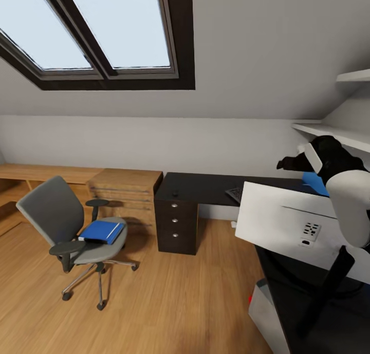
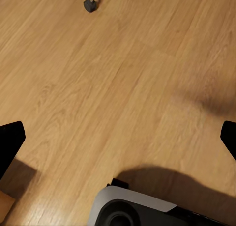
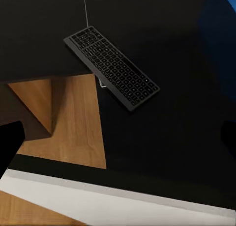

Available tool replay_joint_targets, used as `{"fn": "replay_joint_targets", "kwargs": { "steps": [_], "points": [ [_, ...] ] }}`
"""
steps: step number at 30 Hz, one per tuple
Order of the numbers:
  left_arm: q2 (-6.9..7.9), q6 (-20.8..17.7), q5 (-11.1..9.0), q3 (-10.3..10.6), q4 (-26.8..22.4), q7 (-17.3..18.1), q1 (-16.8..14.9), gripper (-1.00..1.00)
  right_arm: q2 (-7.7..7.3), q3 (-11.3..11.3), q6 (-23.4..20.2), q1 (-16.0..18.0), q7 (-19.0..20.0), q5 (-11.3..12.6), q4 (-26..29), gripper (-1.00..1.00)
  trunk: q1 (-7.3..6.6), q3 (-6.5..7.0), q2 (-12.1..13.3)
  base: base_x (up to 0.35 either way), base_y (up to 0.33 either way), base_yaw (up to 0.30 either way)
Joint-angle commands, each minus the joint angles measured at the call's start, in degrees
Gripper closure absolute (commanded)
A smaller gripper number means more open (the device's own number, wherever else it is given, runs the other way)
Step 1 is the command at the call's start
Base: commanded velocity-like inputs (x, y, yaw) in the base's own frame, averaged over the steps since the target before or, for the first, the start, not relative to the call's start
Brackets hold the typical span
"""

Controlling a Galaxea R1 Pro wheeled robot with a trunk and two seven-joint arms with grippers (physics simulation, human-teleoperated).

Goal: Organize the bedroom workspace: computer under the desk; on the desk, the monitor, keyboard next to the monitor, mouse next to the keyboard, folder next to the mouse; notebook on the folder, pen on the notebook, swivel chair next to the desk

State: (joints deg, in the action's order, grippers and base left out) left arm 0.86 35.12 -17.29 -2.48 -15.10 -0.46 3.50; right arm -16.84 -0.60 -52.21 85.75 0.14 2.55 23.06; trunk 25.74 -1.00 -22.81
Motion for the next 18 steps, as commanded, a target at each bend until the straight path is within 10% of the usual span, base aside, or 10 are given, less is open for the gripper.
{"fn": "replay_joint_targets", "kwargs": {
  "steps": [1, 18],
  "points": [
    [-0.01, 0.0, 0.3, -0.2, -0.1, -0.1, 0.0, -1.0, -0.03, -0.1, -0.2, 0.0, 0.0, 0.2, -0.5, -1.0, 0.04, -0.1, -0.1, 0.025, 0.0, 0.0],
    [0.02, 0.0, 0.2, -0.2, -0.1, -0.1, 0.0, -1.0, -0.01, -0.2, 0.1, 0.0, 0.0, -0.1, -3.3, -1.0, 0.04, -0.1, -0.1, 0.005, 0.003, 0.0]
  ]
}}
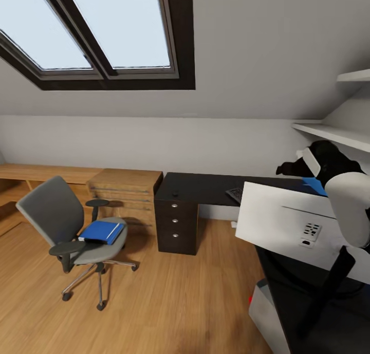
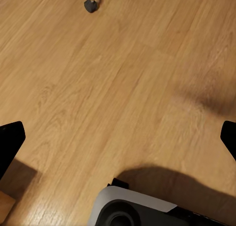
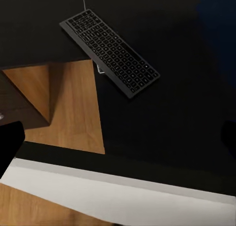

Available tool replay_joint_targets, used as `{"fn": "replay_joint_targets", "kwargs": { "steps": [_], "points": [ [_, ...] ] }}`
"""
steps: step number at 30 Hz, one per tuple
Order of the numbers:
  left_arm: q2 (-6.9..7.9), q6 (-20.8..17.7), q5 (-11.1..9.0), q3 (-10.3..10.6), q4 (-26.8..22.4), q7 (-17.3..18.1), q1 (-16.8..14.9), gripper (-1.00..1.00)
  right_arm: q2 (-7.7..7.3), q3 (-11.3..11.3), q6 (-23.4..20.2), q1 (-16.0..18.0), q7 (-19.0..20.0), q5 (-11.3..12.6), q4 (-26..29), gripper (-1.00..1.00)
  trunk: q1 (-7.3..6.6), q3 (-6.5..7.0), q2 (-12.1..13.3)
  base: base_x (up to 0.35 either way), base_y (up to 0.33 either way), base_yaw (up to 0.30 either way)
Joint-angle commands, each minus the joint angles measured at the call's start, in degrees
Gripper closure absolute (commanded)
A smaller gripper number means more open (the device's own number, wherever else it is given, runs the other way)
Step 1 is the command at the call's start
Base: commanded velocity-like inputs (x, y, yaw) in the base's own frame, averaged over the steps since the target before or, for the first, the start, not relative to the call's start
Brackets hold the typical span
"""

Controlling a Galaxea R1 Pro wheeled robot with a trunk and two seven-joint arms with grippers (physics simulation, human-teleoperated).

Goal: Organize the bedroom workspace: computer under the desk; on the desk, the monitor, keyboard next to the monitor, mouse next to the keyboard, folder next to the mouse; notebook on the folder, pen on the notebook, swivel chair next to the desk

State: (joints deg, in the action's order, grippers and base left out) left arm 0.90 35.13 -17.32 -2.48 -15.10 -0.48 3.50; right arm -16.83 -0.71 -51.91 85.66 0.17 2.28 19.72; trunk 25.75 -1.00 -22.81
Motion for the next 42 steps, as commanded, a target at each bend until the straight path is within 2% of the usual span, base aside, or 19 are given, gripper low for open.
{"fn": "replay_joint_targets", "kwargs": {
  "steps": [1, 15, 42],
  "points": [
    [-0.02, 0.0, 0.3, -0.2, -0.1, 0.0, 0.0, -1.0, 0.0, -0.1, -0.2, 0.0, 0.0, 0.2, 0.0, -1.0, 0.04, -0.1, -0.1, 0.013, 0.087, 0.0],
    [-0.02, 0.0, 0.3, -0.2, -0.1, -0.1, 0.0, -1.0, 0.01, -0.1, 0.2, 0.0, -0.1, 0.0, -1.3, -1.0, 0.04, -0.1, -0.1, 0.124, 0.173, 0.0],
    [-0.01, 0.0, 0.3, -0.3, -0.1, -0.4, 0.0, -1.0, -0.04, -0.1, -0.1, -0.1, -0.2, -1.1, -1.6, -1.0, 0.04, 0.21, -0.1, 0.009, 0.009, -0.041]
  ]
}}
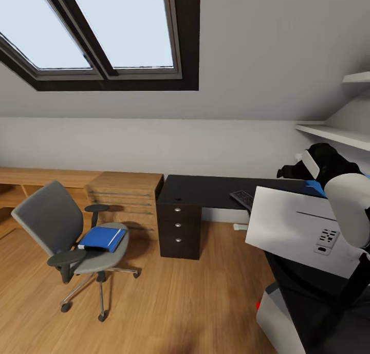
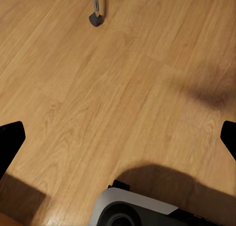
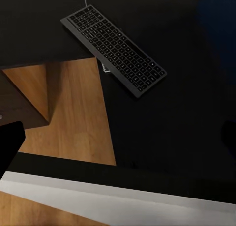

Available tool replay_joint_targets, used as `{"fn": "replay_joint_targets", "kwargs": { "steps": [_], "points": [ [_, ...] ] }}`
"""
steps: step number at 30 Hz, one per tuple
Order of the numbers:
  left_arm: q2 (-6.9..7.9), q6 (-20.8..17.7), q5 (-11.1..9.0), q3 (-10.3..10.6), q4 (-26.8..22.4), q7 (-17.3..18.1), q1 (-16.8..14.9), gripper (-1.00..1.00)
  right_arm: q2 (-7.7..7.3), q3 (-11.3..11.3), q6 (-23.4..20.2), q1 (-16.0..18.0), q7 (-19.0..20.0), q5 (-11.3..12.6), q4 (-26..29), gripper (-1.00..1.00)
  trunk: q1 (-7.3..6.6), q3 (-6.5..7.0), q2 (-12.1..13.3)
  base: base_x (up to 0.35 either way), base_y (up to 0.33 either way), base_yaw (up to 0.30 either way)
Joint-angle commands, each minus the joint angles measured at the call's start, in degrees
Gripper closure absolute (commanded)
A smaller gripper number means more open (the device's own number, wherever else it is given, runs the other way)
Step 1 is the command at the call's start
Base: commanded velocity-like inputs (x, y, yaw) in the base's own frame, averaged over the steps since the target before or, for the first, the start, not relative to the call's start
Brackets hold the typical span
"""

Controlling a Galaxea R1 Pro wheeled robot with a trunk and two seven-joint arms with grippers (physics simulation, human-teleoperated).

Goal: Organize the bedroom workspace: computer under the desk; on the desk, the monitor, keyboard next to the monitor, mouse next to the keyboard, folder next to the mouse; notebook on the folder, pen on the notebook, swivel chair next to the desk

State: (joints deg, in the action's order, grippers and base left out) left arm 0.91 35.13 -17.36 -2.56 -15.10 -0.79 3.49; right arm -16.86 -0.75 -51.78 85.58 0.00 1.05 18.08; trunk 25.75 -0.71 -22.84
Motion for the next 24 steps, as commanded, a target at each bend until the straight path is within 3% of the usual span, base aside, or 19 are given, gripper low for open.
{"fn": "replay_joint_targets", "kwargs": {
  "steps": [1, 24],
  "points": [
    [-0.01, 0.0, 0.3, -0.3, -0.1, -0.1, 0.0, -1.0, -0.02, -0.1, -0.2, 0.0, 0.0, 0.1, 0.1, -1.0, 0.03, -0.07, -0.1, 0.0, 0.0, -0.002],
    [-0.03, 0.0, 0.4, -0.2, -0.1, 0.1, 0.0, -1.0, -0.8, -0.1, -0.3, 0.0, 0.0, 0.0, 0.1, -1.0, 0.03, -0.07, -0.1, 0.003, 0.0, 0.0]
  ]
}}
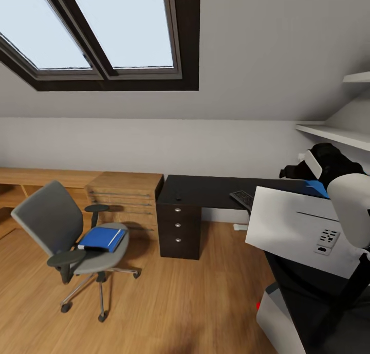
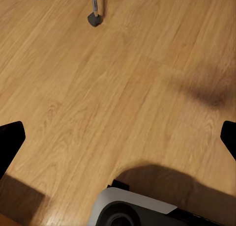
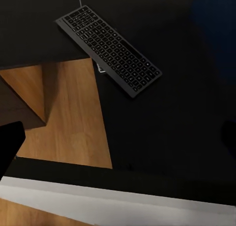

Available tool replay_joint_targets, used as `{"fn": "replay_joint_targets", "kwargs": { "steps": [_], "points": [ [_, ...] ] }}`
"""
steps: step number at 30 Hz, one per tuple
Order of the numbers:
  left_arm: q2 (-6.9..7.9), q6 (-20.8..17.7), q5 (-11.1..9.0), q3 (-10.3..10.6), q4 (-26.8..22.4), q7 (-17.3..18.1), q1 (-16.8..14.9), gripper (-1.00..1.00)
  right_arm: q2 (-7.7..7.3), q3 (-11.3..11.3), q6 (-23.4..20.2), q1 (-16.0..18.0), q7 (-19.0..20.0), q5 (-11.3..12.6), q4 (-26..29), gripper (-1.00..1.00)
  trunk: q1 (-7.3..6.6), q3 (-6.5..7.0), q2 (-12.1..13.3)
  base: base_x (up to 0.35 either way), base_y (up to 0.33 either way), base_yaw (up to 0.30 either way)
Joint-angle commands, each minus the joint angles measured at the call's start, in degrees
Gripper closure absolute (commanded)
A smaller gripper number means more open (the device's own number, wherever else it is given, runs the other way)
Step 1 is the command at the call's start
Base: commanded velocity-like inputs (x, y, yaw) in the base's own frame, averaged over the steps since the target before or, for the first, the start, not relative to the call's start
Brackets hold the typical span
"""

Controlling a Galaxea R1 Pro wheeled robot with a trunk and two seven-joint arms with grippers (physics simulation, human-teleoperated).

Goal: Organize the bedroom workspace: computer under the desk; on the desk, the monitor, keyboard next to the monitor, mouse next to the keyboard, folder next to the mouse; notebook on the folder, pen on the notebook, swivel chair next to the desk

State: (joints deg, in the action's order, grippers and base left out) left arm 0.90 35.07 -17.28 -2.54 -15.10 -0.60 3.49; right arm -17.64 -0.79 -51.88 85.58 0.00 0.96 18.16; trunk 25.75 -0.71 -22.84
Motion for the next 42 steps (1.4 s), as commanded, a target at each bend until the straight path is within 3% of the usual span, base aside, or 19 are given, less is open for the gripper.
{"fn": "replay_joint_targets", "kwargs": {
  "steps": [1, 20, 22, 26, 33, 42],
  "points": [
    [-0.04, 0.0, 0.3, -0.2, -0.1, 0.0, 0.0, -1.0, -0.48, -0.1, -0.3, 0.0, 0.0, 0.1, 0.1, -1.0, 0.04, -0.07, -0.1, 0.147, 0.099, 0.0],
    [-0.11, -0.1, 0.3, -0.1, 0.0, 0.2, 0.0, -1.0, -1.9, -0.1, -0.4, 0.0, 0.0, 0.1, 0.0, -1.0, 0.04, -0.07, -0.1, 0.121, 0.046, 0.0],
    [-0.18, -0.2, 0.4, -0.1, 0.1, 0.2, 0.0, -1.0, -3.37, -0.2, -0.3, 0.0, 0.1, -0.5, 0.0, -1.0, 0.04, -0.07, -0.1, 0.018, 0.0, 0.0],
    [-0.17, -0.2, 0.4, 0.0, 0.1, 0.2, 0.0, -1.0, -4.19, -0.2, -0.3, 0.0, 0.2, -2.2, -1.3, -1.0, 0.04, -0.07, -0.1, 0.006, 0.0, 0.0],
    [-0.11, 0.0, 0.4, -0.1, 0.1, 0.2, 0.0, -1.0, -4.42, -0.3, -0.4, 0.0, 0.3, -3.8, -3.2, -1.0, 0.04, -0.07, -0.1, 0.001, 0.0, 0.0],
    [-0.09, 0.1, 0.3, -0.1, 0.1, 0.1, 0.0, -1.0, -4.3, -0.3, -2.7, 0.0, 0.3, -3.9, -3.6, -1.0, 0.04, -0.07, -0.1, 0.0, 0.0, 0.0]
  ]
}}
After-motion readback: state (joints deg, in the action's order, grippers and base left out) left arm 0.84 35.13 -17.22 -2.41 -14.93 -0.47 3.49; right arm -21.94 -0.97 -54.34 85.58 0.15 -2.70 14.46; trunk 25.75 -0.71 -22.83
